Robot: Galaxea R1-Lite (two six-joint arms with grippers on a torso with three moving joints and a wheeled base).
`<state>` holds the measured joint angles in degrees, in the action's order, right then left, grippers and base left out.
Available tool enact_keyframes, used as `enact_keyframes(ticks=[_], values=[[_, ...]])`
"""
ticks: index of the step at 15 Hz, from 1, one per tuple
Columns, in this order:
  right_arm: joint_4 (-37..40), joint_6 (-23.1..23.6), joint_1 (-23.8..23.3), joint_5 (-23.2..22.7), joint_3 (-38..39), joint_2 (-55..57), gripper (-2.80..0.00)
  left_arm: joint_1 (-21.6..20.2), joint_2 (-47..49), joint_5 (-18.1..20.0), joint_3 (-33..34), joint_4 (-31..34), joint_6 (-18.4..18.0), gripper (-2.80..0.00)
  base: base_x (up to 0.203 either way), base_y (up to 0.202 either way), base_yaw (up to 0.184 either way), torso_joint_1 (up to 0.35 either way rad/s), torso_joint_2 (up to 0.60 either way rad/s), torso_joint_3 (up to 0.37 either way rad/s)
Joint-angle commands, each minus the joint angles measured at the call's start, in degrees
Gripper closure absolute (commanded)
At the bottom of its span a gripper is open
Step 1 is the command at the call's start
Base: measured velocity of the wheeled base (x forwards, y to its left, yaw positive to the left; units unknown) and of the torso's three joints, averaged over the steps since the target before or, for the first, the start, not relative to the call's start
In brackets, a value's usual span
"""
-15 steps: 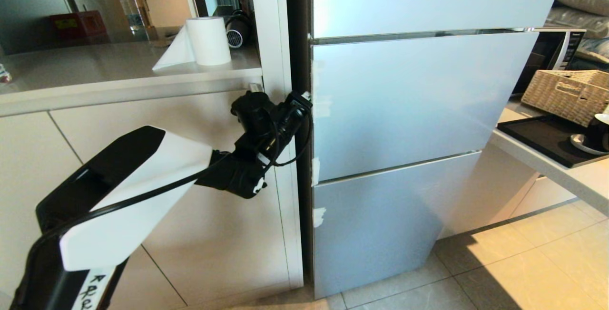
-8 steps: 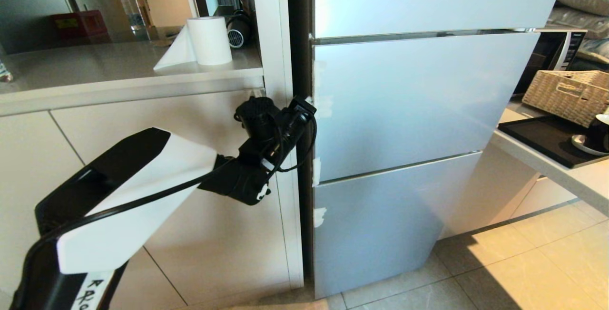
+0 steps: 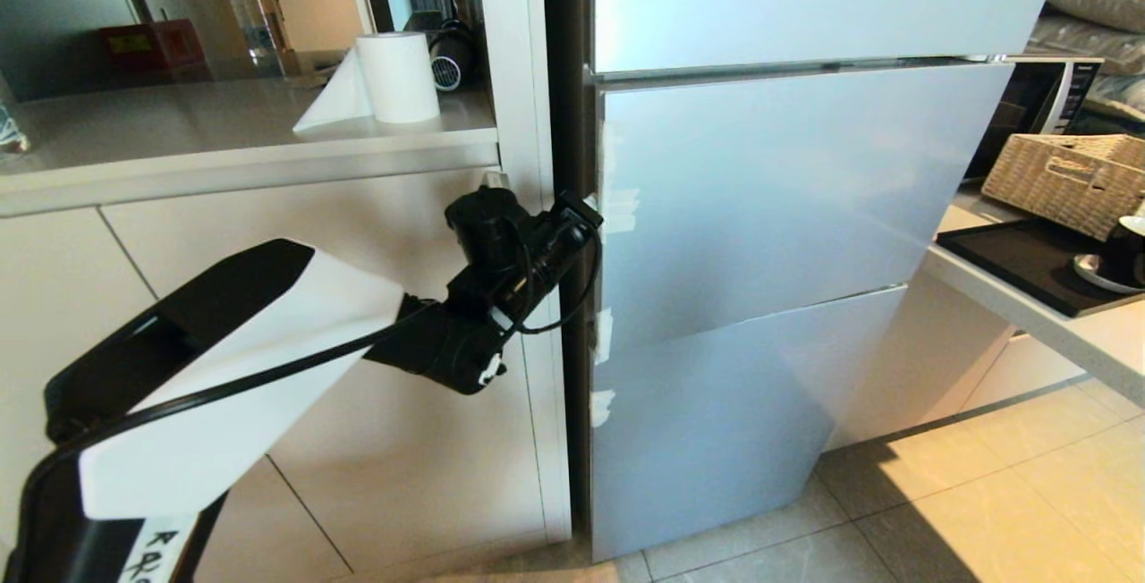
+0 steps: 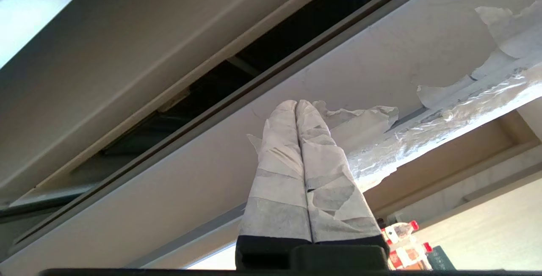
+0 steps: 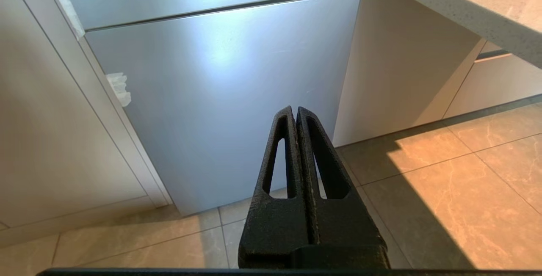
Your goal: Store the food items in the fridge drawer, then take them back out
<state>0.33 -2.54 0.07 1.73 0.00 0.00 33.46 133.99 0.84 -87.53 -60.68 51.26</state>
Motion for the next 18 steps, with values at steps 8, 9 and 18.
enact_keyframes(ticks=[8, 9, 18], values=[[0.0, 0.1, 0.0, 0.0, 0.1, 0.0, 0.0, 7.7, -9.8, 1.0, 14.2, -1.7, 0.4, 0.0, 0.0, 0.0, 0.0, 0.0, 0.0, 0.0], [0.0, 0.1, 0.0, 0.0, 0.1, 0.0, 0.0, 9.6, -11.3, 0.9, 16.9, -2.8, 0.3, 0.0, 0.0, 0.0, 0.0, 0.0, 0.0, 0.0], [-0.1, 0.8, 0.0, -0.1, 0.0, 0.0, 0.0, 22.2, -28.2, -4.6, 41.0, -12.3, -6.3, 0.0, 0.0, 0.0, 0.0, 0.0, 0.0, 0.0]])
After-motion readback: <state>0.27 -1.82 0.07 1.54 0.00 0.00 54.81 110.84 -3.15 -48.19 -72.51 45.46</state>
